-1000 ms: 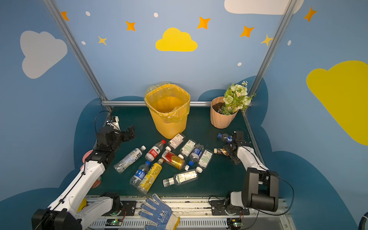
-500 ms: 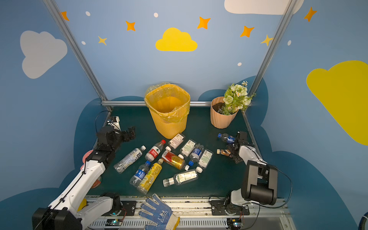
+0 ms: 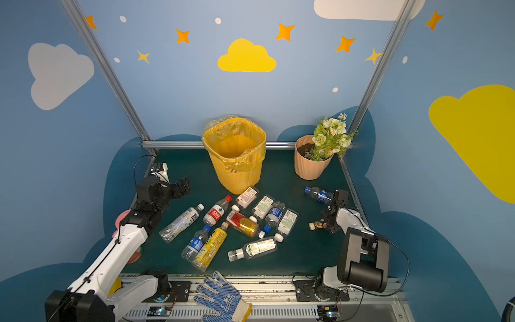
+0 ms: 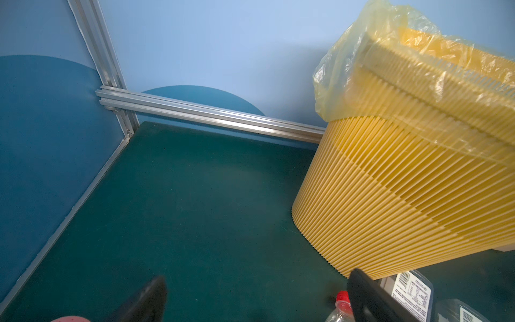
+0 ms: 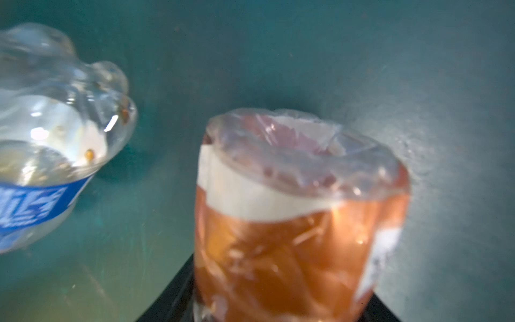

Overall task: Throw the plastic bottles in the bin
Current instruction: 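Reach the right gripper to the brown coffee bottle and grasp it, then lift the coffee bottle with the right gripper and release it over the bin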

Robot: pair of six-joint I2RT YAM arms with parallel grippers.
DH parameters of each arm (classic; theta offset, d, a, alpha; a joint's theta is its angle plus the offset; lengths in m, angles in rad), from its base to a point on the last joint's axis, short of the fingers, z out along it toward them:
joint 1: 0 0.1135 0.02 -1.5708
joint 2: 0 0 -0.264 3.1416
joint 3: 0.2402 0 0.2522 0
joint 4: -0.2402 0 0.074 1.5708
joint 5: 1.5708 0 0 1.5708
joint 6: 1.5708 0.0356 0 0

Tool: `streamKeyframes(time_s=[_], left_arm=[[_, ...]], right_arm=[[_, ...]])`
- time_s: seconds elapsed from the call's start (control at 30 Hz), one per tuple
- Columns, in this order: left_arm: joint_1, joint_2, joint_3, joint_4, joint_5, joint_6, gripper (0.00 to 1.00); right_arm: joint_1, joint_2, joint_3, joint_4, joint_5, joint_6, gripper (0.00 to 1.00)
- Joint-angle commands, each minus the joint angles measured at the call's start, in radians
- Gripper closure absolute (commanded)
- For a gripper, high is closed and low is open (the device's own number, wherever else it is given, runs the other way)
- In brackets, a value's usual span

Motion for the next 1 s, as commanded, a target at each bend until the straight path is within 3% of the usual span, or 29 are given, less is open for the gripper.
streamKeyframes(time_s=[0.0, 0.3, 0.57, 0.73, 0.97], left_arm=[[-0.001, -0.022, -0.011, -0.020, -0.006, -0.004, 0.00], [0.000, -0.049, -0.033, -0.014, -0.052, -0.060, 0.00], [0.000, -0.085, -0.047, -0.009, -0.126, -0.105, 0.00], [0.000, -0.107, -0.054, -0.020, -0.124, -0.122, 0.00], [0.000, -0.150, -0.069, -0.044, -0.115, -0.138, 0.00]], right_arm=[[-0.002, -0.078, -0.006, -0.005, 0.018, -0.041, 0.42], [0.017, -0.328, 0.013, 0.072, -0.058, -0.213, 0.42], [0.086, -0.553, 0.047, 0.352, -0.164, -0.278, 0.44], [0.182, -0.530, 0.214, 0.510, -0.161, -0.344, 0.39], [0.367, -0.353, 0.496, 0.719, -0.238, -0.445, 0.42]])
